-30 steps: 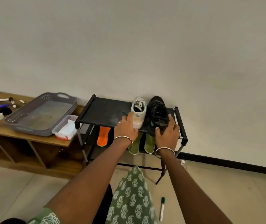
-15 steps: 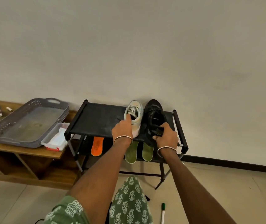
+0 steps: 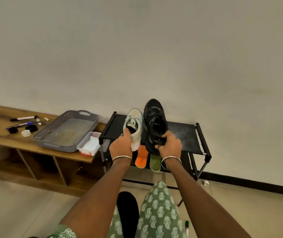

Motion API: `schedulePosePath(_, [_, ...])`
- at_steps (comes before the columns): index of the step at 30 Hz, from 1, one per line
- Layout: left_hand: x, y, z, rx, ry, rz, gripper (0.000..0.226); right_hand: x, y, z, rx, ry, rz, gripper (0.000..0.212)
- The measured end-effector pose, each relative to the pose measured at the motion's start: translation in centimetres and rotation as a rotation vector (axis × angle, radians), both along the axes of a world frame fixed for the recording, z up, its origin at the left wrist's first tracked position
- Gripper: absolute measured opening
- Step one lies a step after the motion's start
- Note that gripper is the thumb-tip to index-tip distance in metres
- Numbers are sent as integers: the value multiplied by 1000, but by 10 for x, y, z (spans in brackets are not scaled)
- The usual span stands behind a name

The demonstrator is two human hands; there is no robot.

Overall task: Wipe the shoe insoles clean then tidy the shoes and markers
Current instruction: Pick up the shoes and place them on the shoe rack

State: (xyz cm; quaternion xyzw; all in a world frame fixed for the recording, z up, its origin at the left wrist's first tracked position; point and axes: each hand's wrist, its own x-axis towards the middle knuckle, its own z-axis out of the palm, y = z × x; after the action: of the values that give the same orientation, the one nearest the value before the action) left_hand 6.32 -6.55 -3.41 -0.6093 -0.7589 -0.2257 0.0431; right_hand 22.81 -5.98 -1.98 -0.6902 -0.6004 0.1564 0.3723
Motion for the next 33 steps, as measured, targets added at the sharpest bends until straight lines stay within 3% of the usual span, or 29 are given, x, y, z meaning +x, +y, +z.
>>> schedulePosePath(3, [-25,-37,1,-5,-35,56,47,-38,-21,3,13,-17,75,41])
schedulePosePath(8, [-67,-106,-16,53,-194,242,34,-97,-61,-15,21,-96,236,35])
schedulePosePath(15, [-131,-182,-66,17,-272,479,40,-169,-93,-74,-28,-229,559,39])
schedulePosePath(20, [-170,-192,-121,-128,-298,593,27,-223,-97,-117,-178,-340,693,37])
schedulePosePath(33, [-208,-159,-278,-575,-297,564,36,-279,-41,-245,-569,-551,781,28])
